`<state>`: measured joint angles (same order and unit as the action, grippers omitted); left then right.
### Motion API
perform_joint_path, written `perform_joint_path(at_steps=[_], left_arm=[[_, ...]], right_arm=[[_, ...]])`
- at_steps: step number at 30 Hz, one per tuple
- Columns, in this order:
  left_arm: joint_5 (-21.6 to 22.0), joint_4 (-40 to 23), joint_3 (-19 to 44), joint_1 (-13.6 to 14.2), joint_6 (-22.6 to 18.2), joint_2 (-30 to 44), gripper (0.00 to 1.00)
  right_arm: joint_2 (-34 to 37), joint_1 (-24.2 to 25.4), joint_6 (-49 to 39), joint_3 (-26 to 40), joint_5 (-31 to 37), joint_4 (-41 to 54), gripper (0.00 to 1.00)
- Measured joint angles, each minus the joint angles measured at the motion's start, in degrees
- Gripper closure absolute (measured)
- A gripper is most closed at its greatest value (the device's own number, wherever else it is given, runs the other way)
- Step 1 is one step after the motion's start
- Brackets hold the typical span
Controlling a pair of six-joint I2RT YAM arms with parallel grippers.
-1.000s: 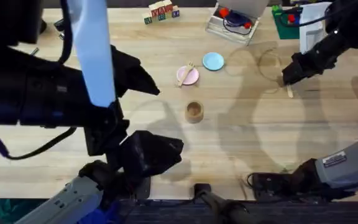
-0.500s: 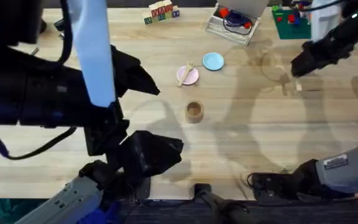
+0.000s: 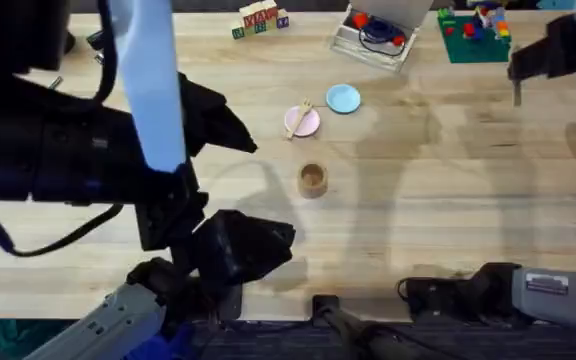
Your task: Pick up a utensil and set it on the pink plate, then put the other utensil in the container.
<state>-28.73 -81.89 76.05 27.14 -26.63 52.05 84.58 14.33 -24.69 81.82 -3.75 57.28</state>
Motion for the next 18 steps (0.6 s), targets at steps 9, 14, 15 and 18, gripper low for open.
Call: perform_joint_path(at_steps=[9, 14, 15, 18], left_arm=[[0.0, 0.0, 0.0, 0.0, 0.0, 0.01, 0.008], [0.0, 0.0, 0.0, 0.0, 0.0, 0.0, 0.008], [0.0, 0.0, 0.0, 0.0, 0.0, 0.0, 0.008], [0.0, 0.0, 0.0, 0.0, 0.0, 0.02, 0.008]], right_arm=[[-9.64, 0.0, -6.88, 0.01, -15.51, 0.14, 0.973], [-11.87, 0.0, -11.22, 0.02, -27.53, 0.16, 0.973], [-11.88, 0.0, -11.84, 0.04, -30.17, 0.16, 0.973], [-11.83, 0.0, -13.79, 0.04, -37.42, 0.16, 0.973]])
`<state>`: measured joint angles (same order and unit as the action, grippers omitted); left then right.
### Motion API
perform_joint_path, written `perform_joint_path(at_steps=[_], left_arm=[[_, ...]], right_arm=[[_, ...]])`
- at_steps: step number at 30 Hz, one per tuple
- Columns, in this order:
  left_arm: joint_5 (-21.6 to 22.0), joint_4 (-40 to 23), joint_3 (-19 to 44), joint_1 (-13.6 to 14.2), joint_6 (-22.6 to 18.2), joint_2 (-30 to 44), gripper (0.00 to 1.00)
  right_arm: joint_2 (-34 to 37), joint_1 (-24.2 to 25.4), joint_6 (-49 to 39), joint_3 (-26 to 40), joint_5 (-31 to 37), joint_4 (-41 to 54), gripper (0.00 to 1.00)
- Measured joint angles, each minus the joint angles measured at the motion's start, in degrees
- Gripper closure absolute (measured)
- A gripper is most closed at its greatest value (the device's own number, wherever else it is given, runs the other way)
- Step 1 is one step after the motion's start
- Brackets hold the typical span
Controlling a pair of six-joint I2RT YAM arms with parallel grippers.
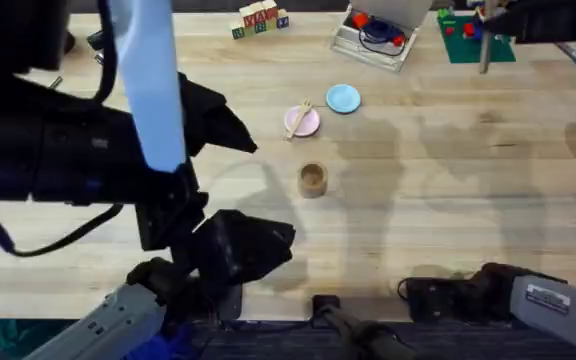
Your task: Pick up a utensil and set it on the pink plate, then put the other utensil in the container.
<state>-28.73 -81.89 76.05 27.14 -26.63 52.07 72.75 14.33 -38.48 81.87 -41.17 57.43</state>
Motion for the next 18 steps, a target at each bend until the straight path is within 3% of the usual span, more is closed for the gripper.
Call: perform_joint_path(at_steps=[5, 18], left_arm=[[0.0, 0.0, 0.0, 0.0, 0.0, 0.0, 0.008], [0.0, 0.0, 0.0, 0.0, 0.0, -0.01, 0.008]], right_arm=[[0.0, 0.0, -4.23, 0.0, -8.93, 0.02, 0.973], [0.02, 0.0, -13.26, 0.0, -23.7, 0.08, 0.972]])
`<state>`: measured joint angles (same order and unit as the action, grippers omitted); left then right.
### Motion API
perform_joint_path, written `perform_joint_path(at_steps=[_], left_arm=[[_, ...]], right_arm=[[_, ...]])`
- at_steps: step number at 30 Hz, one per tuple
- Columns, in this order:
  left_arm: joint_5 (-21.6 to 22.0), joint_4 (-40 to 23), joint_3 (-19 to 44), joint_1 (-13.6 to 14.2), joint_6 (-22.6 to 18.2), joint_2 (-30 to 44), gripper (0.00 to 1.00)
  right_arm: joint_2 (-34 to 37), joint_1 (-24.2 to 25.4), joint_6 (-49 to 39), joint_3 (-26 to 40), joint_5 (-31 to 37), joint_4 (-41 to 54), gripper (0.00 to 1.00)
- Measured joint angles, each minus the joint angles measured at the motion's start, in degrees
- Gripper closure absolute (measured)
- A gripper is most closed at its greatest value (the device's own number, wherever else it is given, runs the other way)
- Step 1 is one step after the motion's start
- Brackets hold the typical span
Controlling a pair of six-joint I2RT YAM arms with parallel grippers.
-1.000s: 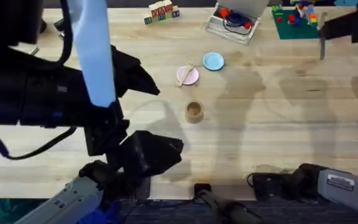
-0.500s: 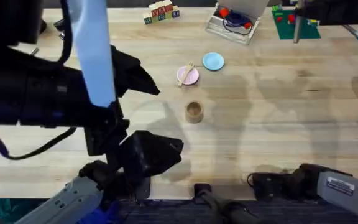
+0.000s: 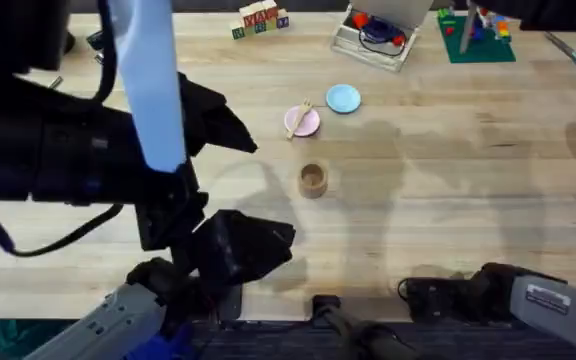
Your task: Pick up a utensil and set it on the pink plate, then put the other utensil in the container.
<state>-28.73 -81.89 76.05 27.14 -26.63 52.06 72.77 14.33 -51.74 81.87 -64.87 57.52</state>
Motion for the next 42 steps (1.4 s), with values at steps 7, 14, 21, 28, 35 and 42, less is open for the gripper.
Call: perform_joint_path(at_steps=[7, 14, 21, 28, 35, 42], left_arm=[[0.04, 0.0, 0.0, 0.0, 0.0, 0.01, 0.008], [0.04, 0.0, 0.0, 0.0, 0.0, 0.0, 0.008], [0.07, -0.18, 0.0, 0.0, 0.0, 0.0, 0.007], [0.07, -1.91, 0.0, 0.0, -0.02, -0.01, 0.008], [0.08, -4.07, 0.0, 0.0, -0.02, -0.01, 0.008], [0.09, -4.07, 0.0, 0.0, -0.02, -0.01, 0.008]], right_arm=[[1.76, 0.0, -8.45, 0.04, -10.15, 3.04, 0.972], [6.46, -0.07, -16.33, 0.04, -16.35, 10.72, 0.971], [8.86, -3.3, -29.24, 0.04, -16.97, 21.17, 0.971], [9.59, -9.29, -36.57, 0.04, -17.0, 22.41, 0.971], [13.16, -14.63, -41.5, 0.04, -16.31, 23.13, 0.971], [16.42, -18.24, -44.81, 0.04, -15.82, 25.85, 0.971]])
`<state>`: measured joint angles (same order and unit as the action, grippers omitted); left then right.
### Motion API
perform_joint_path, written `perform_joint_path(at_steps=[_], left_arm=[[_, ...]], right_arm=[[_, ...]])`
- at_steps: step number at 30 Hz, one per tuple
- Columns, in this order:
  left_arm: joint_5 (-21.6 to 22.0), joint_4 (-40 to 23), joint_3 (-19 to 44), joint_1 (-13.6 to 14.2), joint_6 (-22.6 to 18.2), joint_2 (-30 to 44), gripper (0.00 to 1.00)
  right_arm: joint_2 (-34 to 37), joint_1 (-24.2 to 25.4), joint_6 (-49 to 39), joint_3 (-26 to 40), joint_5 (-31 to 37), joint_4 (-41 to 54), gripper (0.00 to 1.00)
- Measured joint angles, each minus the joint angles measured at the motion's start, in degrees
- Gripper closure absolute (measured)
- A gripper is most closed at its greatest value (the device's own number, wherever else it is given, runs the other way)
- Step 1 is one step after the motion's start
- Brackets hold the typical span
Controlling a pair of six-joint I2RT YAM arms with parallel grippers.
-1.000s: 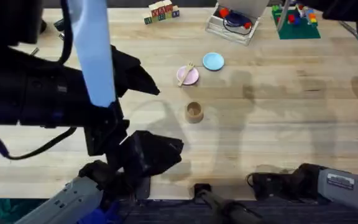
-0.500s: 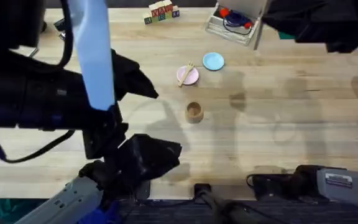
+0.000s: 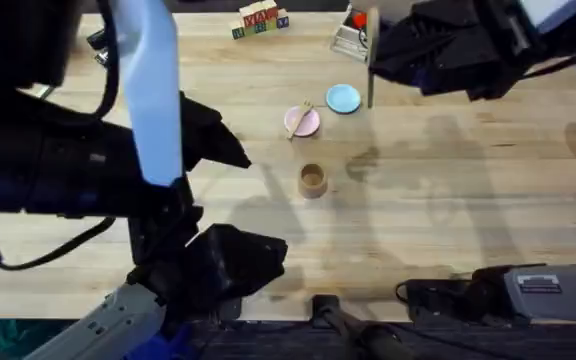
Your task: Pick up a utensil and set it on the pink plate, then put the other utensil in the container.
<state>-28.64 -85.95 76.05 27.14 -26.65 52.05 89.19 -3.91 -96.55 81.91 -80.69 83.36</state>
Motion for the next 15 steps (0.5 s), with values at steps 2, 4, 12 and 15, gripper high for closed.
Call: perform_joint_path(at_steps=[2, 4, 12, 15], left_arm=[[0.0, -0.02, 0.0, 0.0, 0.0, 0.0, 0.008], [0.0, 0.0, 0.0, 0.0, 0.0, 0.0, 0.008], [0.13, 0.0, 0.0, 0.0, 0.0, 0.0, 0.006], [0.11, 0.0, 0.0, 0.0, 0.0, 0.02, 0.006]], right_arm=[[0.82, -0.71, -3.14, 0.0, 0.33, 3.52, 0.971], [1.46, -1.35, -7.38, 0.0, 0.51, 7.42, 0.971], [1.68, -1.98, -16.41, -2.06, 0.53, 6.23, 0.969], [1.68, -1.98, -17.66, -5.13, 0.21, 3.3, 0.969]])
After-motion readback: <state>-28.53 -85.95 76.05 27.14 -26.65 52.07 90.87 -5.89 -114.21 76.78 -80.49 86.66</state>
